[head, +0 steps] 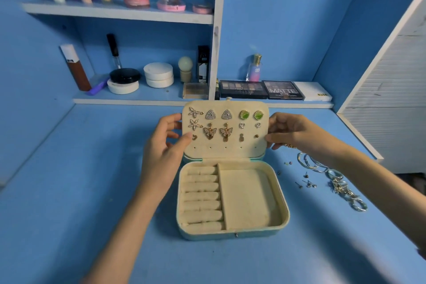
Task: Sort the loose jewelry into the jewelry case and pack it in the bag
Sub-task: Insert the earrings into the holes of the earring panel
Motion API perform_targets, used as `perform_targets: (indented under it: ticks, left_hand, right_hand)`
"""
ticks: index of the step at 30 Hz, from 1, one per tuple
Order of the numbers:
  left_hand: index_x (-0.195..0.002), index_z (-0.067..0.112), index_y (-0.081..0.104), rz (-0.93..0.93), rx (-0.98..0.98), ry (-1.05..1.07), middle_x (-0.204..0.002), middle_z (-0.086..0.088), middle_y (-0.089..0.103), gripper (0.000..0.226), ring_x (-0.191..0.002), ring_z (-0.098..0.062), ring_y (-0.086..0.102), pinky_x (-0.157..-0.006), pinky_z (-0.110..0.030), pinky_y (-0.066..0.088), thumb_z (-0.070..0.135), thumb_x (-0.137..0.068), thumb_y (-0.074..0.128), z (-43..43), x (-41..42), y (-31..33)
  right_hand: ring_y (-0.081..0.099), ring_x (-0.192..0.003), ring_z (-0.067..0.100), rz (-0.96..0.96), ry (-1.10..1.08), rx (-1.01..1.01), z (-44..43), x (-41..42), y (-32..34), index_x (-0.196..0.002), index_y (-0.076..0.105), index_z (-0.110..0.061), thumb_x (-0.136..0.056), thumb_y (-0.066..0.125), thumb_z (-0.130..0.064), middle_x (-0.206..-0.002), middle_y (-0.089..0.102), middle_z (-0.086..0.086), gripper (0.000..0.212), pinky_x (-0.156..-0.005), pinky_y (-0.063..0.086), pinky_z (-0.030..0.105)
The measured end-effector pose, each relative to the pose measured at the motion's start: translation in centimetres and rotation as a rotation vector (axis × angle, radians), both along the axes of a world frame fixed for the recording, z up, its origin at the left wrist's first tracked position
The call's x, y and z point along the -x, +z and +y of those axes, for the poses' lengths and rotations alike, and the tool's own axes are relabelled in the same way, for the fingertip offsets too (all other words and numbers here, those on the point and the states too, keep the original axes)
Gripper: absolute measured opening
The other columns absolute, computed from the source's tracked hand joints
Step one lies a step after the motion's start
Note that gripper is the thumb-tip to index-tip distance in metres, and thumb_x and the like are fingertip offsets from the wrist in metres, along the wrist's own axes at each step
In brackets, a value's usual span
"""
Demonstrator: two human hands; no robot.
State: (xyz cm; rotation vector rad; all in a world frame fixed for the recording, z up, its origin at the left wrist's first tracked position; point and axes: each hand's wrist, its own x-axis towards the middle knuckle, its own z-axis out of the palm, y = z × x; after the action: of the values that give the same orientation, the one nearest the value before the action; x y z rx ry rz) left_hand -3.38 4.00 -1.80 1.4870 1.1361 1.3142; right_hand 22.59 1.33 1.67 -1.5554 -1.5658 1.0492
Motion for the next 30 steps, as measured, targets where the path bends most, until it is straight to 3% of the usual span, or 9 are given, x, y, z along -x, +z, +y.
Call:
perform_targets:
  ticks: [2, 8, 13, 20, 26, 30]
  left_hand:
    - [-0.104, 0.038, 0.053, 0.039, -0.001, -0.021, -0.096, 0.014, 0.06, 0.041, -0.077, 0.006, 0.052, -0.068, -0.008, 0.042, 0.006, -0.084, 0.069, -0.2, 0.0, -0.5]
    - [-0.107, 0.051, 0.044, 0.125, -0.027, -0.025, -0.089, 0.014, 0.059, 0.064, -0.069, 0.003, 0.052, -0.062, -0.01, 0.042, 0.001, -0.079, 0.072, -0.3, 0.1, -1.2]
    - [-0.107, 0.051, 0.046, 0.08, -0.026, -0.039, -0.091, 0.009, 0.062, 0.065, -0.075, -0.006, 0.055, -0.071, -0.022, 0.047, -0.001, -0.078, 0.072, 0.0, 0.2, -1.7]
    - [-0.108, 0.051, 0.047, 0.053, -0.03, -0.063, -0.092, 0.007, 0.062, 0.065, -0.079, -0.014, 0.056, -0.076, -0.031, 0.048, -0.002, -0.079, 0.071, 0.0, 0.3, -1.8]
    - [-0.107, 0.05, 0.046, 0.043, -0.047, -0.073, -0.092, 0.007, 0.061, 0.066, -0.079, -0.009, 0.057, -0.072, -0.024, 0.047, -0.004, -0.079, 0.071, 0.2, 0.2, -1.9]
    - [-0.106, 0.051, 0.046, 0.037, -0.061, -0.066, -0.091, 0.008, 0.062, 0.067, -0.074, 0.001, 0.056, -0.068, -0.016, 0.048, -0.004, -0.078, 0.071, 0.3, 0.3, -2.1]
  right_hand:
    - [0.064, -0.074, 0.018, -0.012, -0.01, 0.011, 0.1, 0.1, 0.0, -0.088, 0.06, -0.009, -0.086, 0.059, 0.003, -0.087, 0.069, 0.013, 0.012, -0.069, 0.053, 0.025]
    - [0.063, -0.074, 0.018, -0.061, 0.011, 0.034, -0.2, -0.2, 0.2, -0.097, 0.063, -0.007, -0.089, 0.058, 0.0, -0.09, 0.067, 0.023, 0.013, -0.071, 0.052, 0.027]
    - [0.062, -0.073, 0.017, -0.209, 0.035, 0.047, -1.4, -1.0, 0.7, -0.108, 0.064, -0.016, -0.089, 0.058, -0.004, -0.088, 0.069, 0.016, 0.023, -0.069, 0.05, 0.026]
    - [0.06, -0.071, 0.014, -0.71, 0.166, 0.049, -3.6, -3.1, 1.4, -0.084, 0.066, -0.033, -0.085, 0.066, -0.021, -0.078, 0.067, -0.005, 0.013, -0.068, 0.049, 0.026]
    - [0.06, -0.076, 0.006, -0.881, 0.236, 0.092, -4.8, -3.9, 1.5, -0.082, 0.064, -0.04, -0.082, 0.064, -0.013, -0.082, 0.066, -0.013, 0.027, -0.076, 0.05, 0.029]
    - [0.058, -0.079, 0.003, -0.942, 0.256, 0.103, -5.0, -4.0, 1.0, -0.085, 0.067, -0.034, -0.081, 0.067, -0.017, -0.084, 0.063, -0.017, 0.018, -0.077, 0.049, 0.027]
